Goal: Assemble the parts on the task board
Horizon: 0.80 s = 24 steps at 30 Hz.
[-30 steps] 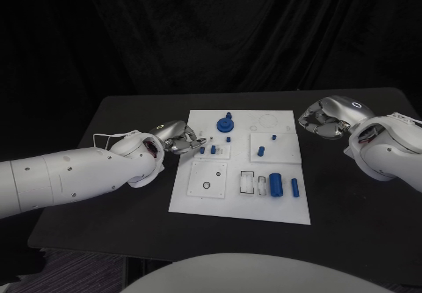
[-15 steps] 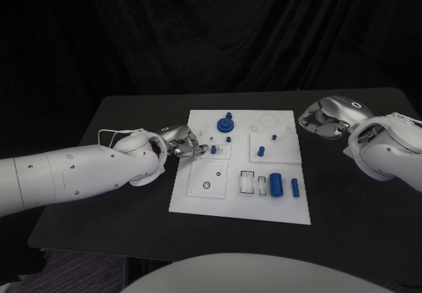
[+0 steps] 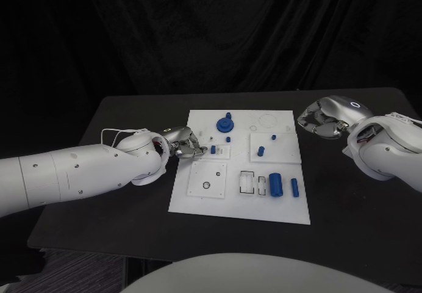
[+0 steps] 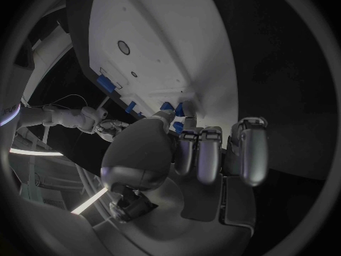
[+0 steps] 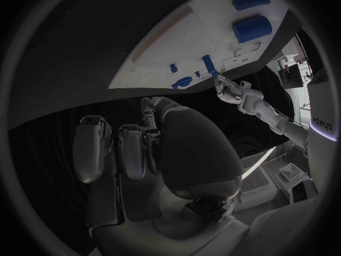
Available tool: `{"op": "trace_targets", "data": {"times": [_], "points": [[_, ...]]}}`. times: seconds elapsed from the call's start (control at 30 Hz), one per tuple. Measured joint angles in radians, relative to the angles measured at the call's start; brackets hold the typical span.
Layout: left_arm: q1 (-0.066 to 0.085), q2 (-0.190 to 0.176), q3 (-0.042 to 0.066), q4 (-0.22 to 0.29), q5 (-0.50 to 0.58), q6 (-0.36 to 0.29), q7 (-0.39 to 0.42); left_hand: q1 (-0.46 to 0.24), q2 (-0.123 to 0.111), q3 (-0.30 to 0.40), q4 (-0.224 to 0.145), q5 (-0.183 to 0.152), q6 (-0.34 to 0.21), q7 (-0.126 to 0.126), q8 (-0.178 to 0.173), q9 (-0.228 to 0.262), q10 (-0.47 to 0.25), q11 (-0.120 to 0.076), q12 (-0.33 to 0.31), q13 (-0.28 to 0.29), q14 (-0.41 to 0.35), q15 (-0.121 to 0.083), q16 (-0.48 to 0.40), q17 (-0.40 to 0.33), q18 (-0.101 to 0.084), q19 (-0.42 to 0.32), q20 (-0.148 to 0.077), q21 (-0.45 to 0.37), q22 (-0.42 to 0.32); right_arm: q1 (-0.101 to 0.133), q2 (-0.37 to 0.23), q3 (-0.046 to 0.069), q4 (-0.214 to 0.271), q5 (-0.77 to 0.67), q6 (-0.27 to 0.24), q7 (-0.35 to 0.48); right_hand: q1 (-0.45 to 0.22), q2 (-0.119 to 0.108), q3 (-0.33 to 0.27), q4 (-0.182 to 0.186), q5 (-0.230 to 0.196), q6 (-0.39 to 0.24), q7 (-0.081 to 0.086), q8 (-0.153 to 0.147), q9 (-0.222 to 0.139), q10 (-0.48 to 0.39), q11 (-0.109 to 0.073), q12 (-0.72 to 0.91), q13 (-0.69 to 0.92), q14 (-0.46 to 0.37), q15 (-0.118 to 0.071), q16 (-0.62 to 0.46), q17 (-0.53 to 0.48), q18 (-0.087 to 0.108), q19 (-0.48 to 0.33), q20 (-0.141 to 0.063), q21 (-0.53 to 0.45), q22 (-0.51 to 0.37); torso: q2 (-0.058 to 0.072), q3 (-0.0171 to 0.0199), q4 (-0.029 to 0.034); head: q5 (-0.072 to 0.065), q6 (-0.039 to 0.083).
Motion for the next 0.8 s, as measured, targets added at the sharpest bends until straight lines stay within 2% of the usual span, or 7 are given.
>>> {"op": "trace_targets", "data": {"times": [0.53,0.8], "points": [[0.003,0.017,0.003,-0.019,-0.001,0.024,-0.013,0.011,0.003,0.02,0.003,0.025,-0.003,-0.004,-0.003,-0.001,0.0,0.0,0.0,0.0,0.0,0.0,0.0,0.0,0.0,0.0,0.0,0.0,0.0,0.0,0.001,0.0,0.0,0.0,0.001,0.0,0.0,0.0,0.0,0.0,0.0,0.0,0.0,0.0,0.0,0.0,0.0,0.0,0.001,0.0,0.0,0.0,0.0,0.0,0.0,0.0,-0.004,0.0,0.0,0.0002,-0.0001,0.0,0.0],[0.004,0.019,0.003,-0.022,-0.002,0.025,-0.014,0.028,-0.014,0.059,0.002,0.109,-0.003,-0.004,-0.003,0.0,0.0,0.0,0.0,0.0,0.0,0.0,0.0,0.0,0.0,0.0,0.0,0.0,0.0,0.0,0.002,0.0,-0.001,0.0,0.002,0.0,0.0,0.0,0.0,0.0,0.0,0.0,0.0,0.0,0.0,0.0,0.0,0.0,0.001,0.0,0.0,0.0,0.0,0.0,0.0,0.0,-0.004,0.0,0.0,0.0001,-0.0001,0.001,0.0]]}}
